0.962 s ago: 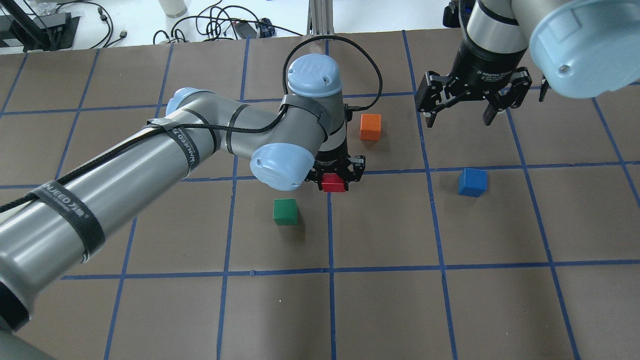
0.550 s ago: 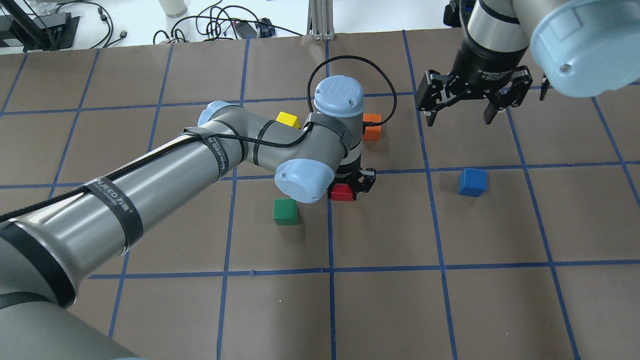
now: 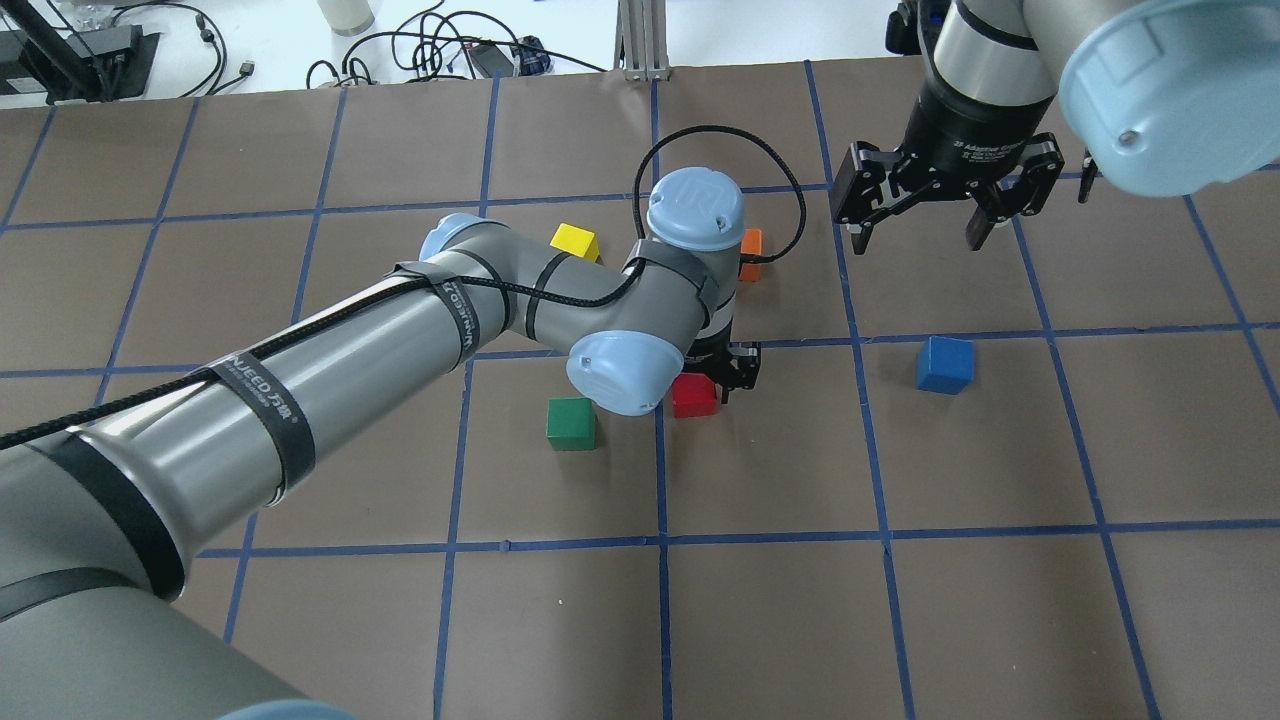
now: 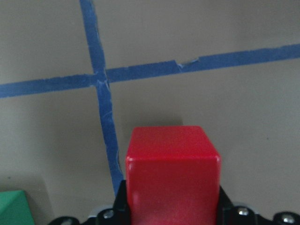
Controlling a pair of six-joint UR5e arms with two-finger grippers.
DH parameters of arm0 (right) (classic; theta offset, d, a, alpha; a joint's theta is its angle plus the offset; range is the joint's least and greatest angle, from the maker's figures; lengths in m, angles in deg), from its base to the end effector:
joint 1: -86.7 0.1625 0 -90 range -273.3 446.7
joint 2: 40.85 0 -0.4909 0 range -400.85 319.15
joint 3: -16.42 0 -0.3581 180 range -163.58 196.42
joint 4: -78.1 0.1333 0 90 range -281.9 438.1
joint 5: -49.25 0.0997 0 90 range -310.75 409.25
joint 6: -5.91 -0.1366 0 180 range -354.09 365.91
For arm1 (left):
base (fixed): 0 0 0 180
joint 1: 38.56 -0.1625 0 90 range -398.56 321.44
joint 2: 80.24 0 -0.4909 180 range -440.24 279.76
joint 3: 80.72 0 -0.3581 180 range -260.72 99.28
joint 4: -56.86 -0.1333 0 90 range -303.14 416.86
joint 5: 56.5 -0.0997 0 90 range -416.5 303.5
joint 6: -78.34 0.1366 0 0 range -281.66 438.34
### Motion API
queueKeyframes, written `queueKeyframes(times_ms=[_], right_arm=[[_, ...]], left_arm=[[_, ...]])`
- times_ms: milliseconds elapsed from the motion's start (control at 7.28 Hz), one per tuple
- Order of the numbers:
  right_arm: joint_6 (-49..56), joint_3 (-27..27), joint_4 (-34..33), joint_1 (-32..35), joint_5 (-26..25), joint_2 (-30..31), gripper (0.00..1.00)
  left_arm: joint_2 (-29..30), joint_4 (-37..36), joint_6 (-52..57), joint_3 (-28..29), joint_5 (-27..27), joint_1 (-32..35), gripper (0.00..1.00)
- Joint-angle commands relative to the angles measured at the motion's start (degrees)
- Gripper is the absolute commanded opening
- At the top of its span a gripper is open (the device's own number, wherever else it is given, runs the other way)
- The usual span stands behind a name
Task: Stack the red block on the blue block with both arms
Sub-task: 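Set down the red cube with the left gripper while the right gripper approaches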
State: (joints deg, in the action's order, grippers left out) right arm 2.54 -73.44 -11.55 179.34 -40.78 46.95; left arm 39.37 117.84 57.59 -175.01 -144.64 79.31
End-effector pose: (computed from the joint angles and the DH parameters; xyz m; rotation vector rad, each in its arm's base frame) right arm 0.1548 -0.4639 0.4995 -0.0200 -3.1381 -0.0659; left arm -0.4151 -0.4903 0.2450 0.1924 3.1269 0.1426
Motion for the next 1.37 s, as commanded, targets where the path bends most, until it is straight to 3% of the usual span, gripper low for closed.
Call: queueKeyframes(times_ms=[0, 275, 550, 687, 1237], right_arm=[[-0.4, -0.1, 0.0, 0.1, 0.2, 0.0, 1.0], [-5.0, -1.5, -0.5, 1.1, 1.2, -1.0, 1.0], [-5.6, -5.0, -1.9, 3.9, 1.2, -1.9, 1.0], [-8.0, -7.4, -6.2, 6.0, 1.2, -2.9, 1.0], [-19.8, -17.2, -30.1, 14.2, 1.0, -11.1, 1.0]], left_arm=[[-4.0, 4.0, 0.8, 0.1, -0.4, -1.5, 1.0], [-11.2, 10.4, 6.8, 0.6, -0.6, -9.2, 1.0], [-18.1, 18.3, 13.3, 3.3, -4.3, -17.8, 1.0], [-20.8, 21.4, 16.8, 4.9, -3.4, -22.7, 1.0], [-29.9, 30.1, 24.0, 4.5, -0.7, -29.4, 1.0]])
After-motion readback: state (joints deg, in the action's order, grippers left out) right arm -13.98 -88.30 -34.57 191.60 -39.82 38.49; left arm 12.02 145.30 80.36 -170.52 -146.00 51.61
